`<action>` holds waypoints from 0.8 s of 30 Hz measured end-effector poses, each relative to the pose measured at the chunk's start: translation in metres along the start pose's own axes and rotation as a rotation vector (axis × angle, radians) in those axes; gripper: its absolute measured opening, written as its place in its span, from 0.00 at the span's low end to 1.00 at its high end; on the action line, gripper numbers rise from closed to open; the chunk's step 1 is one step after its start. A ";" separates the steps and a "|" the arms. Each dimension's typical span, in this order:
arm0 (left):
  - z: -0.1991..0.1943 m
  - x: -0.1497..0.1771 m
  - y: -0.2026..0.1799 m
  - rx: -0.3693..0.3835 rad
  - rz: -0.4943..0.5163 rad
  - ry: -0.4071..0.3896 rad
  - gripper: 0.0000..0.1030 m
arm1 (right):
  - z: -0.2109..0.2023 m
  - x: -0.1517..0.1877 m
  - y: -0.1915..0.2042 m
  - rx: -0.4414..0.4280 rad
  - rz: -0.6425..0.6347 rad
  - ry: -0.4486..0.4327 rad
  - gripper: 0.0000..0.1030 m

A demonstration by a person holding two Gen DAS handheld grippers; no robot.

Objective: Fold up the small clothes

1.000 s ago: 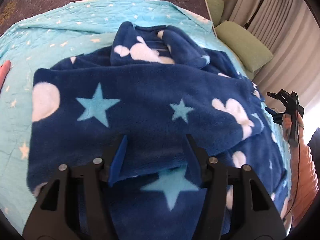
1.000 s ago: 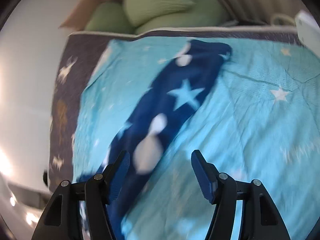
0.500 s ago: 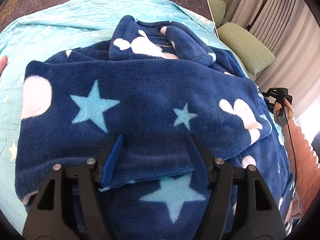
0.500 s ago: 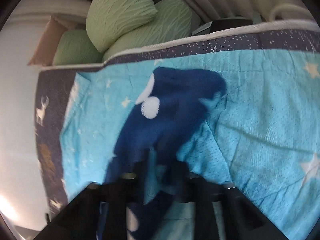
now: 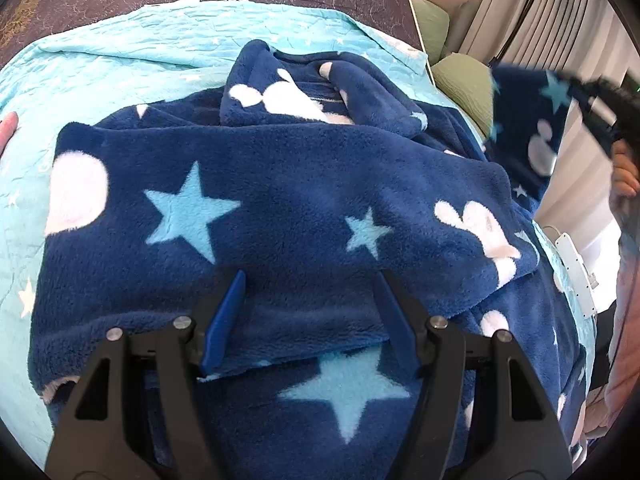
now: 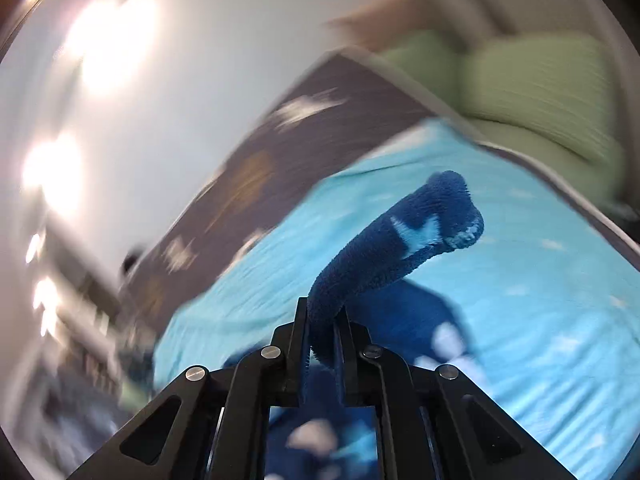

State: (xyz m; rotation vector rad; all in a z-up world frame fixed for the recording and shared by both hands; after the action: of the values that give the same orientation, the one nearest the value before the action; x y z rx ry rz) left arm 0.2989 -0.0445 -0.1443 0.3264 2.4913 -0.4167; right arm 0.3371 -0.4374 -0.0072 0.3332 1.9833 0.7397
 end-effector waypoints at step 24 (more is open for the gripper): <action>-0.016 0.004 0.001 0.039 0.003 -0.027 0.66 | 0.024 0.213 0.128 0.056 -0.523 0.393 0.35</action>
State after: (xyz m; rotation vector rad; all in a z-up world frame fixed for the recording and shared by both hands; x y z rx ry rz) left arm 0.2879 -0.0370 -0.1339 0.3380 2.4585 -0.4656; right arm 0.2421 -0.2201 -0.0843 -0.3204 2.3209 0.4305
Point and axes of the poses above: each gripper's, at about its wrist camera, not at the fingertips, and z roughly the way its jaws point, y to its left, x to its underside, the point moved 6 cm from there along z, roughly the way its jaws point, and after that the axes turned 2 degrees about -x, right-handed, at the moved point
